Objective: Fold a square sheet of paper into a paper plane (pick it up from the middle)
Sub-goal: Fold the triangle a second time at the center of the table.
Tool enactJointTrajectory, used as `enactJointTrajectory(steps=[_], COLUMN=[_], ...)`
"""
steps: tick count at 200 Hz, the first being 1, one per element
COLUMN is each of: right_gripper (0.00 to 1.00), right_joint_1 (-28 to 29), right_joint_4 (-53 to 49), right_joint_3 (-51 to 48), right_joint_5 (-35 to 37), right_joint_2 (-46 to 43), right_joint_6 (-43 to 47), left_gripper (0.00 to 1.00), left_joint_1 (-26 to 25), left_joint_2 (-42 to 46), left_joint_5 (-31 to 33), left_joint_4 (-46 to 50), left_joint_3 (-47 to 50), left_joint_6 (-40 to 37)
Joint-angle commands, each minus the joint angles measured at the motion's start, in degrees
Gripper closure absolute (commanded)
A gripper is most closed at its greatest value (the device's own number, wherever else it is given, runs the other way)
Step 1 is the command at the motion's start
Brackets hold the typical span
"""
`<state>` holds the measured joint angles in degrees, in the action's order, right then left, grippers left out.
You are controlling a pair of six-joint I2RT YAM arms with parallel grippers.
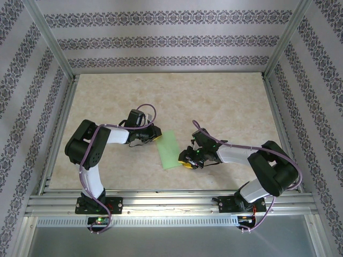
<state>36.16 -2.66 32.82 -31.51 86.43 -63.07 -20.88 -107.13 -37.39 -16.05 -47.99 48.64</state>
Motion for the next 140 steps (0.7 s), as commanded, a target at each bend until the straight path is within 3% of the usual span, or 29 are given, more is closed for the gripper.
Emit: enactJointTrajectory(steps=[1, 99, 140], right_gripper=[0.65, 0.65, 0.64], right_joint_1=[0.7, 0.5, 2.4], right_joint_4=[7.9, 3.2, 5.4], right_joint_3=[0.1, 1.1, -4.5], right_joint_5=[0.4, 0.1, 0.0], right_joint_2=[1.3, -0.6, -5.9], right_joint_6=[-1.7, 0.7, -3.8], left_gripper=[0.85, 0.85, 0.85], left_joint_1=[0.6, 0.5, 0.6], left_joint_2=[-1.5, -1.6, -1.8], left_joint_5=[0.0, -0.4, -0.4], left_joint_4=[4.5, 5.1, 4.9], left_joint_3=[1.6, 1.0, 1.1], left_joint_6=[-1.0, -1.2, -1.1])
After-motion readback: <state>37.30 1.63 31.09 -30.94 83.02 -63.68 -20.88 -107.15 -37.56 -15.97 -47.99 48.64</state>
